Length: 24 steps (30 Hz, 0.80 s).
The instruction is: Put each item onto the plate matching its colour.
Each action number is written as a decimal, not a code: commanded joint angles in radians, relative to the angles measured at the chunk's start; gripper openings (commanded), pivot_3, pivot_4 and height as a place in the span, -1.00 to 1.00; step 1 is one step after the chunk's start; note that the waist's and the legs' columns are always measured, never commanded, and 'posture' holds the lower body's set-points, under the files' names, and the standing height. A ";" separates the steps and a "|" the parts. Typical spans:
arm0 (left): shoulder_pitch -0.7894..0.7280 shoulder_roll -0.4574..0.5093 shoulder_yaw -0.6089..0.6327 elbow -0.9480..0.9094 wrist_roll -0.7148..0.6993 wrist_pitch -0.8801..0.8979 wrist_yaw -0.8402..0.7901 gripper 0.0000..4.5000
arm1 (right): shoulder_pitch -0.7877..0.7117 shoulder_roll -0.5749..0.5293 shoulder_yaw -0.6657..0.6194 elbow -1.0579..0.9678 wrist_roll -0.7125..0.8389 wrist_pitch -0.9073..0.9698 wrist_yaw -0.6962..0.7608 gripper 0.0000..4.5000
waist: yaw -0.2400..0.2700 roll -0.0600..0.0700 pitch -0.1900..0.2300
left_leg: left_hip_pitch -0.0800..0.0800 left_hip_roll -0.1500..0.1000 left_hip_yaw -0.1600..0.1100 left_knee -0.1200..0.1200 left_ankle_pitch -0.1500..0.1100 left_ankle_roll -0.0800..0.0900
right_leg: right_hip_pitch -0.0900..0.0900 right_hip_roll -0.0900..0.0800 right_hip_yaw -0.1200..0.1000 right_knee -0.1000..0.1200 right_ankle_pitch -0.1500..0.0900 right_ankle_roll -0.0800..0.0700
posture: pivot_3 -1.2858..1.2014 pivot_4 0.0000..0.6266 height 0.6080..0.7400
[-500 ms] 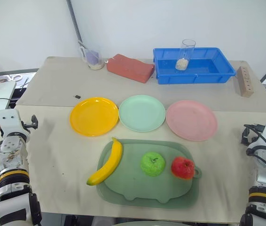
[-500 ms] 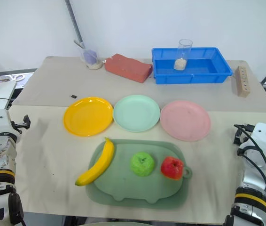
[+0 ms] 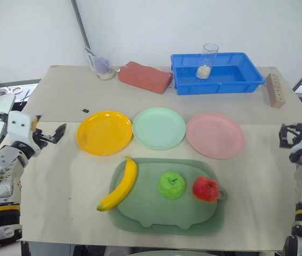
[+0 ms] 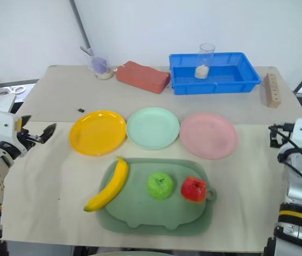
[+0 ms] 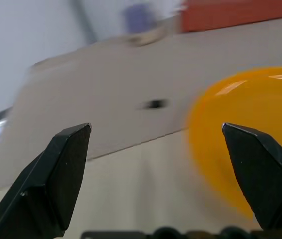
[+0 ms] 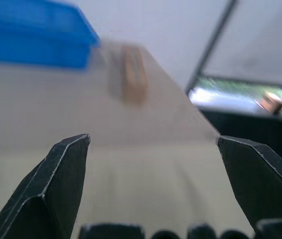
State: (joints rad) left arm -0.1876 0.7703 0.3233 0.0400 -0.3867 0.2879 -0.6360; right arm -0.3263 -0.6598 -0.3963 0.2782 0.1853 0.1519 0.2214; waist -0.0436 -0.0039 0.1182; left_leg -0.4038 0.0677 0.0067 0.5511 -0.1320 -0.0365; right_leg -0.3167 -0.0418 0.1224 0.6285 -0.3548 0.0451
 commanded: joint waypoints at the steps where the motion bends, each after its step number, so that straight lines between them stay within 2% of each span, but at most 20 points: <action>1: 0.035 0.043 -0.021 -0.260 -0.119 0.156 -0.075 1.00 | -0.065 -0.035 0.071 -0.122 0.090 0.036 0.211 0.99 | -0.005 -0.001 0.000 | 0.000 0.000 0.000 0.000 0.000 0.000 | 0.000 0.000 0.000 0.000 0.000 0.000 | 0.03 -0.52 1.00; 6: 0.149 0.116 -0.084 -0.533 -0.245 0.338 -0.176 1.00 | -0.146 -0.025 0.207 -0.319 0.256 0.187 0.469 0.99 | -0.006 0.000 0.003 | -0.001 0.000 0.000 -0.001 0.000 0.001 | 0.000 0.000 0.001 -0.002 0.000 0.000 | 0.03 -0.52 1.00; 10: 0.171 0.161 -0.168 -0.603 -0.223 0.401 -0.194 1.00 | -0.132 -0.062 0.304 -0.560 0.449 0.380 0.651 0.99 | 0.006 -0.001 0.005 | 0.000 0.000 -0.001 -0.001 0.000 0.001 | -0.001 0.000 -0.001 -0.002 0.000 -0.001 | 0.03 -0.52 1.00; 15: 0.170 0.159 -0.258 -0.643 -0.203 0.429 -0.195 1.00 | -0.116 -0.130 0.367 -0.767 0.590 0.534 0.750 0.99 | 0.023 -0.003 0.005 | 0.000 0.000 0.000 0.000 -0.002 -0.002 | -0.002 -0.003 -0.002 -0.005 -0.001 -0.002 | 0.03 -0.52 1.00; 18: 0.163 0.156 -0.320 -0.662 -0.191 0.444 -0.197 1.00 | -0.131 -0.138 0.392 -0.820 0.632 0.577 0.767 0.99 | 0.025 -0.005 0.006 | -0.001 0.001 -0.001 0.000 -0.005 -0.007 | -0.003 -0.003 -0.002 -0.005 -0.001 -0.005 | 0.03 -0.52 1.00; 24: 0.103 0.151 -0.450 -0.685 -0.153 0.498 -0.190 1.00 | -0.177 -0.147 0.455 -0.873 0.627 0.584 0.819 0.99 | 0.025 -0.006 0.007 | -0.003 0.000 -0.001 0.002 -0.005 -0.006 | -0.007 -0.002 -0.002 -0.004 -0.001 -0.004 | 0.03 -0.52 1.00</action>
State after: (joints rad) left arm -0.0739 0.9145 -0.1061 -0.6085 -0.5509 0.7739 -0.8252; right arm -0.4814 -0.7957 0.0592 -0.5548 0.8068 0.7428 1.0222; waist -0.0182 -0.0096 0.1250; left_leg -0.4066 0.0679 0.0061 0.5526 -0.1365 -0.0418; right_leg -0.3228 -0.0438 0.1212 0.6236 -0.3555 0.0410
